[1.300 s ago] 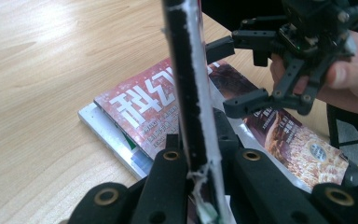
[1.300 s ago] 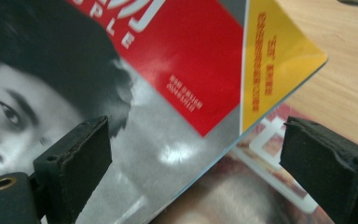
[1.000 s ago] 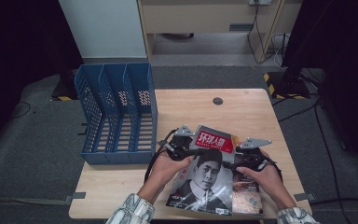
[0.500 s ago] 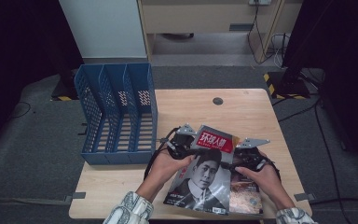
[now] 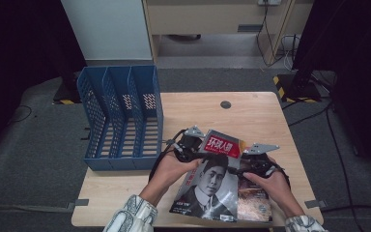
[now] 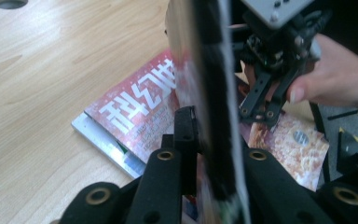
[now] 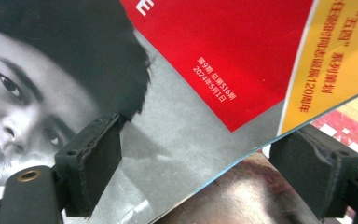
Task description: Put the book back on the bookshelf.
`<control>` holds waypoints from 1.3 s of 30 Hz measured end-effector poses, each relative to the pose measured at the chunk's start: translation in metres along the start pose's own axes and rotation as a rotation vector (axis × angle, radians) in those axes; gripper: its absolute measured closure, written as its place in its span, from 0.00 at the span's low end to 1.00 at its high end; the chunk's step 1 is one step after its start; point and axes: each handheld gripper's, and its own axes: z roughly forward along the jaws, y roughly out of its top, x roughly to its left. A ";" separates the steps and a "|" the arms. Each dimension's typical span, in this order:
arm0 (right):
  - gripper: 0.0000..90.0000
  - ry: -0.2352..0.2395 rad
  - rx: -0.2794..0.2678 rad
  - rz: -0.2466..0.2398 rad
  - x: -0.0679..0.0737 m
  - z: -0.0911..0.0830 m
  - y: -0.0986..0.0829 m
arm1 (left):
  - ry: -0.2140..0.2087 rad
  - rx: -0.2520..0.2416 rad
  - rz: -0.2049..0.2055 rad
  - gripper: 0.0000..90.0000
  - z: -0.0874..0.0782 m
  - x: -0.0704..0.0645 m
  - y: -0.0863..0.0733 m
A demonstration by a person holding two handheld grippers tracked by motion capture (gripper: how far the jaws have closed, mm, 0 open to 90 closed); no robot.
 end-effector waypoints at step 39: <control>0.19 -0.046 -0.031 0.047 -0.013 -0.019 -0.007 | 0.052 0.047 -0.015 0.96 -0.010 0.014 0.026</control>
